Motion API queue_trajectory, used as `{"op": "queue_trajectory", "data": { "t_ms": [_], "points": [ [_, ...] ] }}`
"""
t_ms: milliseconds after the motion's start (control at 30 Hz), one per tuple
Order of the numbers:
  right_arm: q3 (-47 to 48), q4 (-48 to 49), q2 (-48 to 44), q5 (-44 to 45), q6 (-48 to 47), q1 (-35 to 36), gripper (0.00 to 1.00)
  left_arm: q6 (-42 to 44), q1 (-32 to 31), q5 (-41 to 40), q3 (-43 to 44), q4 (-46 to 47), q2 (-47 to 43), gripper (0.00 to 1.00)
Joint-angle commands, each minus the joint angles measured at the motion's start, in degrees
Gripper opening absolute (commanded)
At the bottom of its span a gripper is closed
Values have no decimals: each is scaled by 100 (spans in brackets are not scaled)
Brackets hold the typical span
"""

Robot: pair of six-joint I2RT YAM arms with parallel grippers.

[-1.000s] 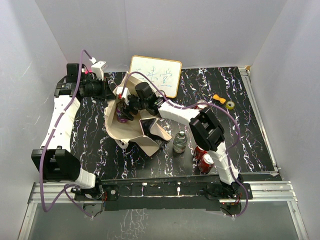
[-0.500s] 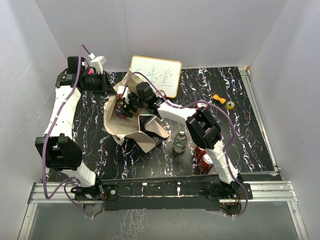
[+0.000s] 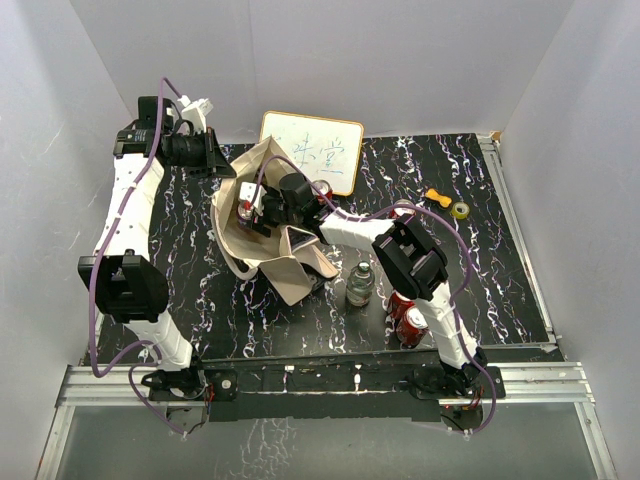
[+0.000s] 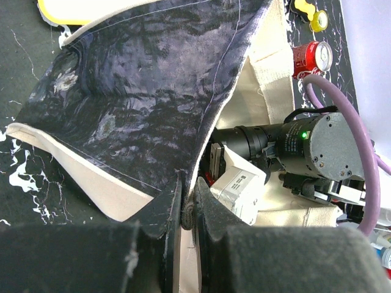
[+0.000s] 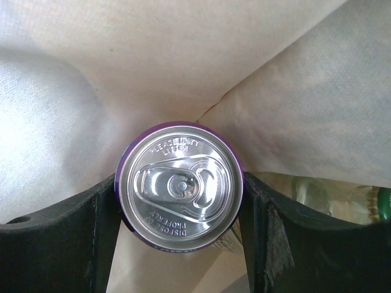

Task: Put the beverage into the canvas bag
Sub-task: Place the drink in the canvas bag.

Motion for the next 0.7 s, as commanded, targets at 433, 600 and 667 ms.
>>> {"op": "queue_trajectory", "data": {
  "t_ms": [433, 600, 667],
  "points": [
    [557, 925, 399, 196, -339, -15, 8, -264, 1, 859, 222, -236, 7, 0],
    [600, 539, 487, 86, -196, -38, 8, -289, 1, 909, 381, -216, 68, 0],
    [567, 333, 475, 22, -152, -56, 8, -326, -2, 930, 442, -186, 84, 0]
  ]
}}
